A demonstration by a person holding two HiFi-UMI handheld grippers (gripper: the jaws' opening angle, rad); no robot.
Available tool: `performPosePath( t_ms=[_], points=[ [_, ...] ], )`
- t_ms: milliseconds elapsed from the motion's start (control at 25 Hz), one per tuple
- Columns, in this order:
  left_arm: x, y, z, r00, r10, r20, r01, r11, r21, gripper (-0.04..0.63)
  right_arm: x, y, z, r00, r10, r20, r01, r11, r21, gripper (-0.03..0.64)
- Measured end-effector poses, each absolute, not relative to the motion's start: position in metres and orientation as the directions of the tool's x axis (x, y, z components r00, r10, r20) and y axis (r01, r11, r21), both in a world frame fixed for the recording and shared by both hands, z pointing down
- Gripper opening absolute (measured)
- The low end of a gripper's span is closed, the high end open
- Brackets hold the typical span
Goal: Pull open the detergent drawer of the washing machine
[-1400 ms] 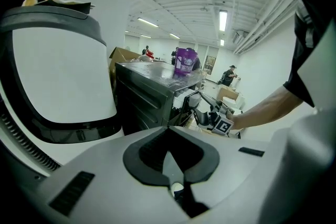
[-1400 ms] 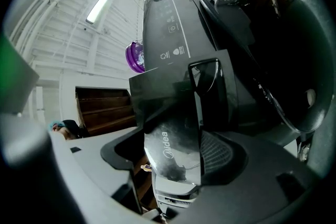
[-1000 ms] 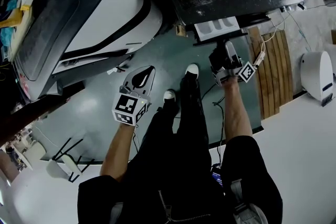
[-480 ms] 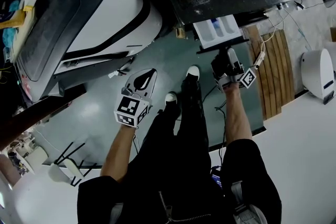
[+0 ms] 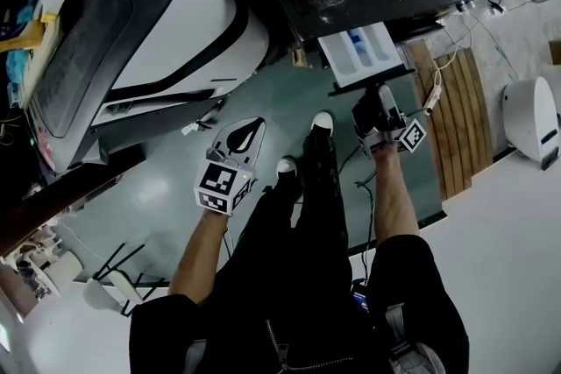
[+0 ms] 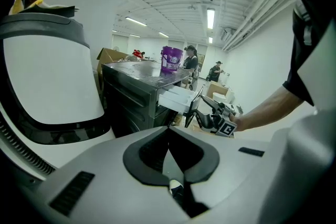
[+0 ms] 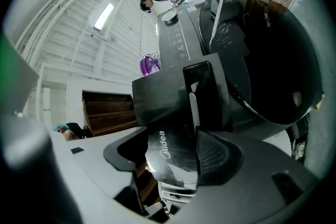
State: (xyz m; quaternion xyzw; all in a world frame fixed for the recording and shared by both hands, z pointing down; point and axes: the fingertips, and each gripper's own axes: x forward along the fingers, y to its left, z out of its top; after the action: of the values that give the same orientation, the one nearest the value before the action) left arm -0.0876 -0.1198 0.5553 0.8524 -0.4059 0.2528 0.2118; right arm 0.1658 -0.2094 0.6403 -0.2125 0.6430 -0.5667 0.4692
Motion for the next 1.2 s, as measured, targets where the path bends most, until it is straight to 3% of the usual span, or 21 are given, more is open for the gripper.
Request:
performPosePath(
  t_ms=[320, 400, 600, 920, 1200],
  points=[
    [-0.087, -0.115, 0.555, 0.545, -0.586, 0.6, -0.8, -0.578, 0.161, 0.018, 0.174, -0.19, 0.64, -0.481, -0.797, -0.365, 0.263, 0.266, -0.927, 0.268],
    [-0.086, -0.114, 0.555, 0.547, -0.586, 0.598, -0.799, -0.579, 0.162, 0.018, 0.176, -0.186, 0.643, -0.486, -0.797, -0.357, 0.255, 0.261, -0.931, 0.206],
    [-0.084, -0.113, 0.553, 0.55, -0.585, 0.596, -0.795, -0.585, 0.16, 0.018, 0.176, -0.185, 0.65, -0.48, -0.815, -0.326, 0.236, 0.238, -0.942, 0.215],
    [-0.086, -0.11, 0.552, 0.561, -0.582, 0.589, -0.787, -0.595, 0.162, 0.018, 0.172, -0.182, 0.657, -0.513, -0.832, -0.21, 0.11, 0.179, -0.978, 0.219],
    [-0.077, -0.104, 0.543, 0.594, -0.579, 0.558, -0.762, -0.627, 0.161, 0.018, 0.156, -0.164, 0.651, -0.637, -0.77, -0.027, -0.14, 0.15, -0.979, 0.187]
  ],
)
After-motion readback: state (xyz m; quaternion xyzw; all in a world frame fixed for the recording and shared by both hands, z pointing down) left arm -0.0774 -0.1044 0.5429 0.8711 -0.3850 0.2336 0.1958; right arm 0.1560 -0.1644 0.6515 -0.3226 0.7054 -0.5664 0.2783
